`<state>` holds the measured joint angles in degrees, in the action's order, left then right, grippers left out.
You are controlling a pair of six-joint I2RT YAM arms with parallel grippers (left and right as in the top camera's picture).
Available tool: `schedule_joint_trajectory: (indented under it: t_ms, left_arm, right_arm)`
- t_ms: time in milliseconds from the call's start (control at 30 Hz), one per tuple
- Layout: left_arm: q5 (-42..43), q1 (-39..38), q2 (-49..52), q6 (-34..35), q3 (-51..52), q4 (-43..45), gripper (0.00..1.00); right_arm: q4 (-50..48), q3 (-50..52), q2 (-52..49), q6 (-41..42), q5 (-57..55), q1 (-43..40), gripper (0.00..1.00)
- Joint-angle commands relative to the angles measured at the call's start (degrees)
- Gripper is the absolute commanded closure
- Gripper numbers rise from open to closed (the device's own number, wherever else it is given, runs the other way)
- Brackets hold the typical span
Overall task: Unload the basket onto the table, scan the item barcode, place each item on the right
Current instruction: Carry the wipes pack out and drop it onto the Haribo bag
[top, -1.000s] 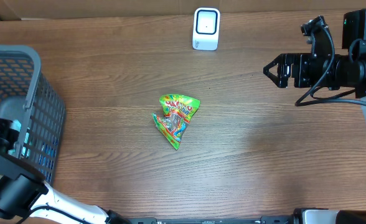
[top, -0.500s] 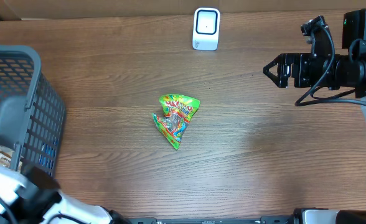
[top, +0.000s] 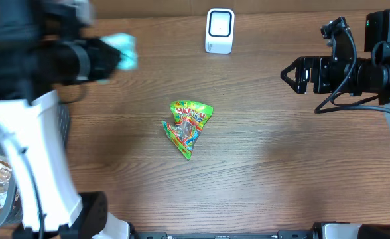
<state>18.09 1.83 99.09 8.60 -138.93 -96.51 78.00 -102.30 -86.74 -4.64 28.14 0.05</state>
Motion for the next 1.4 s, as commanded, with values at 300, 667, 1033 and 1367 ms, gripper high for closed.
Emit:
schedule_joint_trajectory:
  t_ms: [300, 667, 1033, 1367]
  left_arm:
    - [-8.13, -20.02, 12.50, 2.21, 29.92, 9.88, 0.85]
    - [-13.00, -23.28, 26.18, 2.97, 39.43, 18.40, 0.47]
    - [-19.39, -24.28, 29.49, 2.51, 38.12, 20.11, 0.00]
    - [-19.98, -18.23, 13.81, 2.51, 18.95, 13.46, 0.00]
  right_arm:
    - [0.42, 0.02, 0.46, 0.09, 0.44, -0.02, 0.00]
    - [0.37, 0.02, 0.46, 0.09, 0.42, -0.02, 0.00]
    - [1.75, 0.02, 0.46, 0.07, -0.20, -0.02, 0.00]
    - [1.66, 0.02, 0.46, 0.07, -0.20, -0.02, 0.00]
